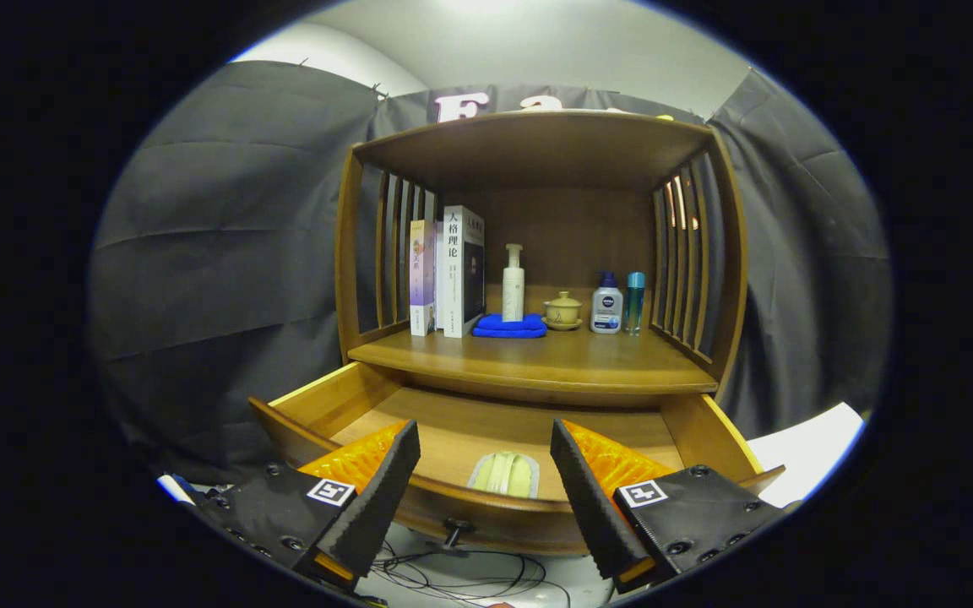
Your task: Pull open the drawer, take out the items inside it, and place them on the countertop above the cabinet.
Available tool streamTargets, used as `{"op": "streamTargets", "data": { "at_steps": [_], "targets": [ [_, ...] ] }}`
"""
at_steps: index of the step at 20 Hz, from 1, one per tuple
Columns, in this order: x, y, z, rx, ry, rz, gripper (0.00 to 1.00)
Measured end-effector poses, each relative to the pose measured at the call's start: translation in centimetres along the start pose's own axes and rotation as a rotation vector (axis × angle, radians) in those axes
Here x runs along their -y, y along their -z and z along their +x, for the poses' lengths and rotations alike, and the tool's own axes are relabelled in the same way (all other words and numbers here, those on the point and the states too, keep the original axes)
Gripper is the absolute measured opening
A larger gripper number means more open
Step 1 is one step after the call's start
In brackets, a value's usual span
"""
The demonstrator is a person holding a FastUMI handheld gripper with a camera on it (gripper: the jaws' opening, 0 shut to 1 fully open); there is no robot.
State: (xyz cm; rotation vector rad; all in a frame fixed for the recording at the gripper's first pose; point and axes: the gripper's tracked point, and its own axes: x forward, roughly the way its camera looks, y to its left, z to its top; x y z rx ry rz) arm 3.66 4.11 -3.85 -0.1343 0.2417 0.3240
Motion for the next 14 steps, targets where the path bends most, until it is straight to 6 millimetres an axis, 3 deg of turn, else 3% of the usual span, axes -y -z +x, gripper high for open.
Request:
{"op": "streamTargets", "data": {
  "at_steps": [3,7,14],
  "targets": [
    [-0.7,0.2,3.0,-0.129,-0.043,0.055,0.97],
    [0.5,1.6,6.2,-0.265,-0.028,-0.039,0.98],
    [-0.8,5.6,9.0,-0.497,-0.109,-0.006,0.98]
  ]
}}
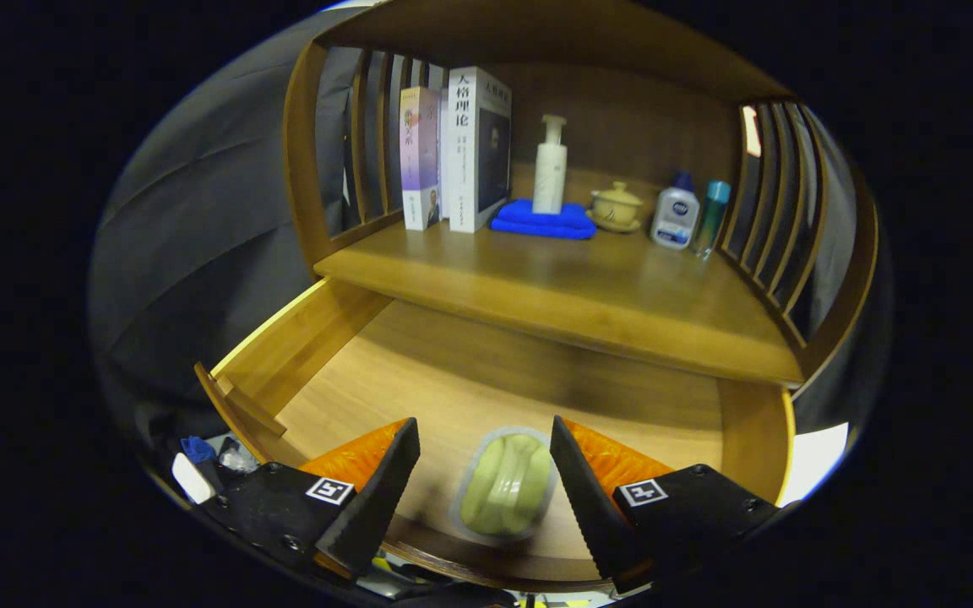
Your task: Pull open the drawer, take out the items inside it, and place them on the countertop above the cabinet.
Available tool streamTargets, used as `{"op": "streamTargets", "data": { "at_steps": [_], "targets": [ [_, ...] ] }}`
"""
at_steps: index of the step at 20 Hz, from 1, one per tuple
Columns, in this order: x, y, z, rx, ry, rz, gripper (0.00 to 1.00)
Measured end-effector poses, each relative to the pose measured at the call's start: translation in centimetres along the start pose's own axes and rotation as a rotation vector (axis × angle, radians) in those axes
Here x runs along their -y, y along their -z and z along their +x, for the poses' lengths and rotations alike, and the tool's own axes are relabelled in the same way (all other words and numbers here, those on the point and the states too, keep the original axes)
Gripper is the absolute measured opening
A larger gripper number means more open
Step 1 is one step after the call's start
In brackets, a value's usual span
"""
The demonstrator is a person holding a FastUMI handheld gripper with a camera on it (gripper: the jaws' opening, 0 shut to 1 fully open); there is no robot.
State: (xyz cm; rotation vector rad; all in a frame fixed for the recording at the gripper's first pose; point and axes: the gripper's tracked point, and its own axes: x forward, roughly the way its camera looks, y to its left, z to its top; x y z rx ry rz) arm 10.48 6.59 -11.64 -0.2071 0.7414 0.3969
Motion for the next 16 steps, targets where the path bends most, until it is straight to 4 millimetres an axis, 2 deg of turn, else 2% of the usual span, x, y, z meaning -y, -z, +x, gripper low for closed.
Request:
{"op": "streamTargets", "data": {
  "at_steps": [4,6,8,9,12,13,14,15,16],
  "targets": [
    [1.5,1.6,1.6,-0.090,0.018,0.093,0.98],
    [1.9,2.7,2.1,-0.145,0.018,0.112,0.82],
    [1.9,3.6,2.2,-0.175,0.012,0.101,0.74],
    [2.0,4.0,2.3,-0.190,0.010,0.099,0.74],
    [1.6,4.5,2.6,-0.202,-0.005,0.140,0.26],
    [1.7,4.6,2.6,-0.209,-0.007,0.134,0.29],
    [1.7,4.2,1.9,-0.185,0.010,0.146,0.28],
    [1.9,4.1,3.3,-0.159,0.010,0.125,0.16],
    [2.0,3.7,2.3,-0.131,0.019,0.110,0.16]
  ]
}}
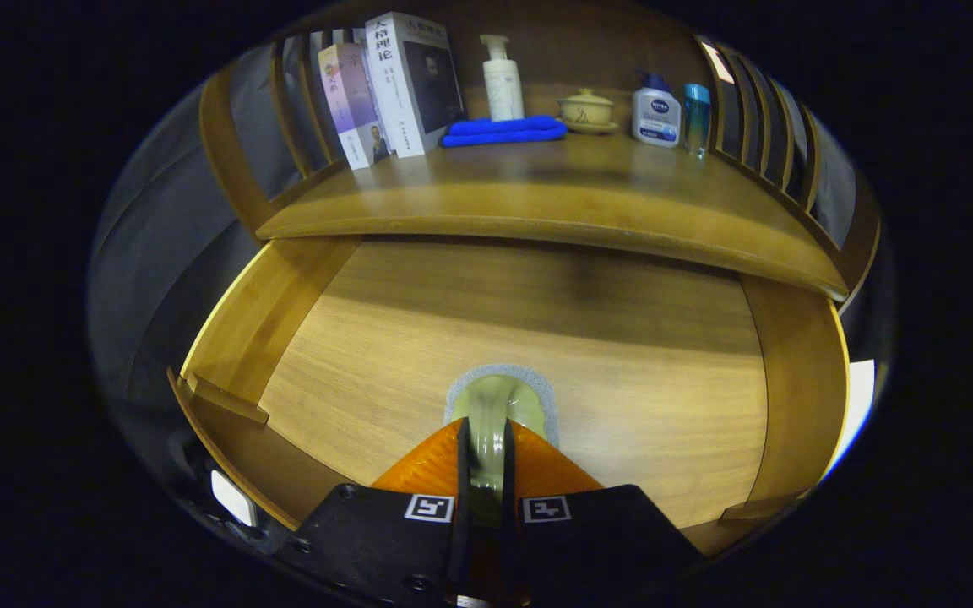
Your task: Pull open the drawer, take out the items inside it, and place them on the countertop above the cabinet.
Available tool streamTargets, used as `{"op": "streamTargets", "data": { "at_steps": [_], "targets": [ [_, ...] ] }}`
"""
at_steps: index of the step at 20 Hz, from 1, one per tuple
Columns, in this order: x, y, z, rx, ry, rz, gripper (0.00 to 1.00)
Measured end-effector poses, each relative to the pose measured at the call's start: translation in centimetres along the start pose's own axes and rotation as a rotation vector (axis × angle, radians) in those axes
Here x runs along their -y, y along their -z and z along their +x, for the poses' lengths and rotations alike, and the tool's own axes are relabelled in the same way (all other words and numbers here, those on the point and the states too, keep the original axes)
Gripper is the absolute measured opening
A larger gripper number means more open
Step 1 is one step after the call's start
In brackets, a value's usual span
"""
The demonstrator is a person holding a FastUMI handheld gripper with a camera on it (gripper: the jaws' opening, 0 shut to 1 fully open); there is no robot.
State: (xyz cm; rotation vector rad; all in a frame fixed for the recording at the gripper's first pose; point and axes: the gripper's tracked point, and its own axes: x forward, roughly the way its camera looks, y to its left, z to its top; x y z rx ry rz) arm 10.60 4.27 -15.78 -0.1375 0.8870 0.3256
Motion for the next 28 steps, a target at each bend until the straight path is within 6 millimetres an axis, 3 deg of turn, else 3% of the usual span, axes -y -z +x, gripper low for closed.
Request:
{"op": "streamTargets", "data": {
  "at_steps": [10,18,22,28],
  "targets": [
    [-2.7,-4.1,-4.6,0.196,-0.041,-0.113,0.15],
    [-4.0,-9.3,-9.2,0.349,-0.058,-0.141,0.15],
    [-3.8,-12.3,-9.6,0.400,-0.044,-0.130,0.15],
    [-1.3,-18.1,-7.7,0.456,0.021,-0.033,0.15]
  ]
}}
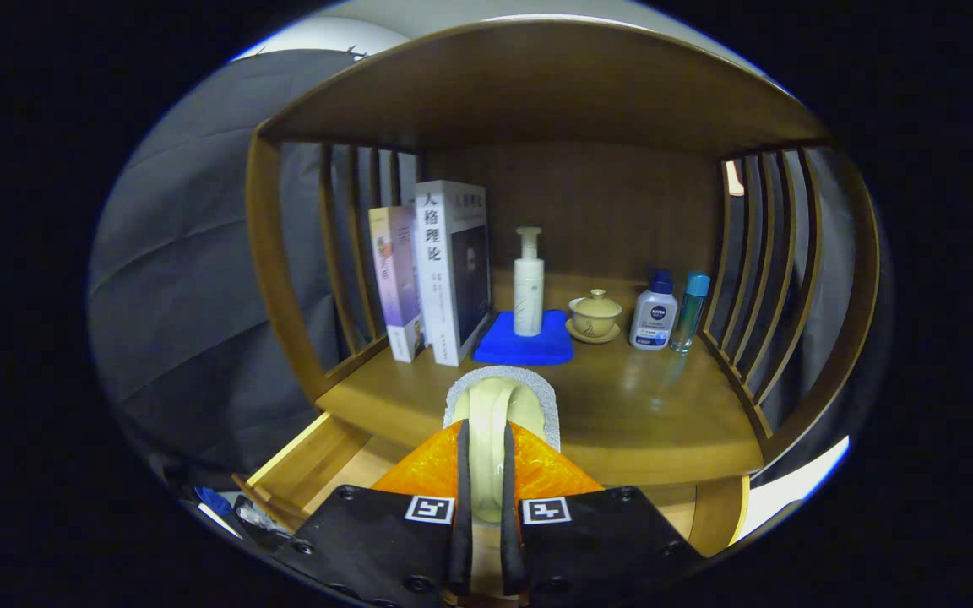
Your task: Pull open the drawer, take out the items inside it, and place them on the countertop above the cabinet.
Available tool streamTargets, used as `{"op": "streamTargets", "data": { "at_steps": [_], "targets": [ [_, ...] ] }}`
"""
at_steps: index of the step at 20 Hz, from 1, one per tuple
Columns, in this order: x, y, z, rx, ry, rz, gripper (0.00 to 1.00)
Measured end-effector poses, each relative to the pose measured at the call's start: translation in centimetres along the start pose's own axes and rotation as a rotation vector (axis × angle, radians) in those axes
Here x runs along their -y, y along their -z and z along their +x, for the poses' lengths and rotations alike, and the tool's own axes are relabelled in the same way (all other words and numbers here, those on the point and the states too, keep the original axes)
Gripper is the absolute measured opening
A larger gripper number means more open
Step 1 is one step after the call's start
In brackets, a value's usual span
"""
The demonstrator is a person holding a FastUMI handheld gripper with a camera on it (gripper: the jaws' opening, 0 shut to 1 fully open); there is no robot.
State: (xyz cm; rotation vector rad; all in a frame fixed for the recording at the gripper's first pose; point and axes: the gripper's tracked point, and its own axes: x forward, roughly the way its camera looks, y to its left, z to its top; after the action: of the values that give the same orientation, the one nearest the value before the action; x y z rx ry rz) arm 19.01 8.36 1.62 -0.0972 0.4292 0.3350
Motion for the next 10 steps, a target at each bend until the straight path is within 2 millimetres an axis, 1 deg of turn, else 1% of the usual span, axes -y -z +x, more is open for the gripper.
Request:
{"op": "streamTargets", "data": {
  "at_steps": [2,3,8,10],
  "targets": [
    [1.3,-1.0,1.9,0.013,0.033,0.054,0.15],
    [2.1,-1.0,2.8,0.002,0.053,0.078,0.15],
    [4.1,-0.1,5.9,-0.052,0.113,0.144,0.15],
    [4.1,0.4,7.0,-0.074,0.112,0.170,0.17]
  ]
}}
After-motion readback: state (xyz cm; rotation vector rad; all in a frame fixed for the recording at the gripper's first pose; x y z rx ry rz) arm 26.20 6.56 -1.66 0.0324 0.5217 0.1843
